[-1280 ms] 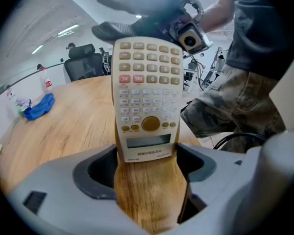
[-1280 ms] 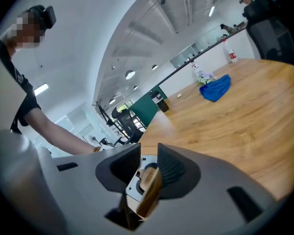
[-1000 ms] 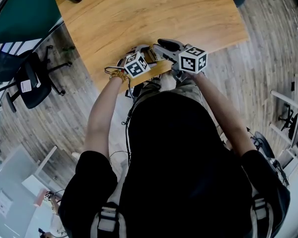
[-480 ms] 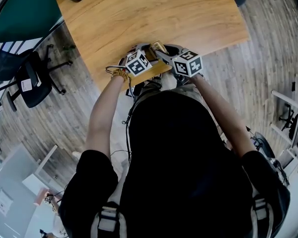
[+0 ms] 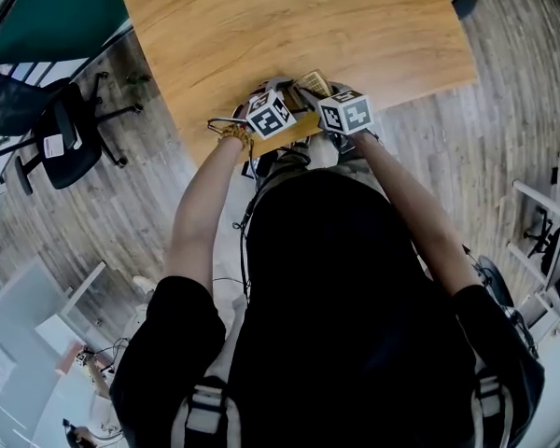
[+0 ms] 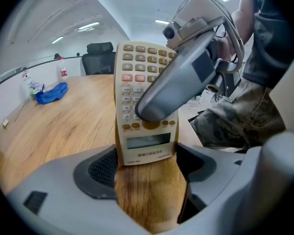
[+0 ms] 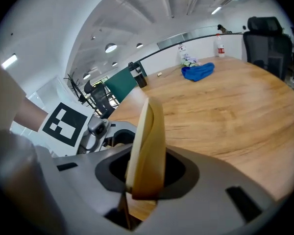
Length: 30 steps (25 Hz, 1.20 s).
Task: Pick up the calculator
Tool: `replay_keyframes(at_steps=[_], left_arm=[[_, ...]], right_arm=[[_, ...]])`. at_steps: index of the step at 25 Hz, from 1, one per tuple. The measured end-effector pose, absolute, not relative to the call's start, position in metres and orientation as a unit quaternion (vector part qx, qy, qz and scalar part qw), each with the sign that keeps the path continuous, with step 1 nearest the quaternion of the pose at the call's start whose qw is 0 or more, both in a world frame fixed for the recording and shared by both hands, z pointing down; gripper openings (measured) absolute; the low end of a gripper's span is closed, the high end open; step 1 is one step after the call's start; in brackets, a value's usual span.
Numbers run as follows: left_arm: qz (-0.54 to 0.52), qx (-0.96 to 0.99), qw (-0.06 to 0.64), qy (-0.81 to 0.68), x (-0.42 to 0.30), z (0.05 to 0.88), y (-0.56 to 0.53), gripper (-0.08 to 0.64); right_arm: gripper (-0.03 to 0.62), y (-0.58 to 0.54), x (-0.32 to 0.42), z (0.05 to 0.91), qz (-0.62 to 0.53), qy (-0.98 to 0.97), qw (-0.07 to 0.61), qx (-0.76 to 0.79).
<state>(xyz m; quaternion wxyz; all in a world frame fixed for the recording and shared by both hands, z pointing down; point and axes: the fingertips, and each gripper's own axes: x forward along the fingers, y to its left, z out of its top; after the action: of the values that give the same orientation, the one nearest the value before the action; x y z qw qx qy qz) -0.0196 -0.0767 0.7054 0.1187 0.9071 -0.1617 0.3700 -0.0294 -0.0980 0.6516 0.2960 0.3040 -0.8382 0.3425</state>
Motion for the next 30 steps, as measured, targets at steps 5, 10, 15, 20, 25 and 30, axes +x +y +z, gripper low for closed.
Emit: replay_keyframes(at_steps=[5,10,15,20,25,30], left_arm=[[0.369,0.906,0.122,-0.166,-0.021,0.708,-0.078,0.376],[0.371,0.905,0.124,-0.169,-0.02,0.706,-0.076,0.376],[0.359,0.902,0.14,-0.197,-0.027,0.703,-0.084,0.376],[0.343,0.896,0.151,-0.239,-0.045,0.694,-0.103,0.375],[0.315,0.891,0.161,-0.283,-0.061,0.669,-0.123,0.375],[0.263,0.894,0.157,-0.326,-0.064,0.622,-0.144,0.374]], right_arm=[[0.106,-0.1,-0.029,0.653,0.337,-0.837,0.302,0.307],[0.099,-0.098,-0.026,0.653,0.337,-0.833,0.309,0.311],[0.094,-0.106,-0.021,0.65,0.317,-0.832,0.328,0.317],[0.094,-0.121,-0.01,0.651,0.295,-0.835,0.337,0.321],[0.094,-0.141,-0.002,0.633,0.265,-0.843,0.338,0.324],[0.092,-0.161,0.003,0.608,0.238,-0.854,0.324,0.33]])
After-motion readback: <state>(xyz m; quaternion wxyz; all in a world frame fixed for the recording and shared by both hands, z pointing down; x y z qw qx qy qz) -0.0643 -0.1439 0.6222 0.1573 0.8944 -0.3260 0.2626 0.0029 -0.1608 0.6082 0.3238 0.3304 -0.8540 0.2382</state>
